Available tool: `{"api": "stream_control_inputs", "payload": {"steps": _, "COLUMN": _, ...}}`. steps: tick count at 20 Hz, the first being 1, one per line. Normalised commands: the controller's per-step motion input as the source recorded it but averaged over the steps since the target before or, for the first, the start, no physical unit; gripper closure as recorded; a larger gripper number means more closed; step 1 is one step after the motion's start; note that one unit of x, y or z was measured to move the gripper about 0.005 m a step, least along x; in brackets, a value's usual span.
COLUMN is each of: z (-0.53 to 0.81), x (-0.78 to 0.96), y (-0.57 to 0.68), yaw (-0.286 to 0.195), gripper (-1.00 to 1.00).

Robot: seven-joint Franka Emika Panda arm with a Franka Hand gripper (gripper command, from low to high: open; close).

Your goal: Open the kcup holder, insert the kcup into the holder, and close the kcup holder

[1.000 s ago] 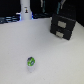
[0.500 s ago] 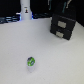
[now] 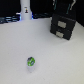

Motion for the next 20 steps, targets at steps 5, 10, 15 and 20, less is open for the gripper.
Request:
{"api": "stream_control_inputs", "payload": {"steps": 5, "z": -0.28, "x": -0.05, "y": 0.51, "yaw": -0.141, "gripper": -1.0}}
{"api": "stream_control_inputs", "payload": {"steps": 10, "z": -0.37, "x": -0.03, "y": 0.35, "yaw": -0.097, "gripper": -1.0}}
{"api": "stream_control_inputs", "payload": {"steps": 15, "z": -0.41, "x": -0.01, "y": 0.26, "yaw": -0.061, "gripper": -1.0}}
{"api": "stream_control_inputs", "payload": {"steps": 20, "z": -0.44, "x": -0.12, "y": 0.15, "yaw": -0.015, "gripper": -1.0}}
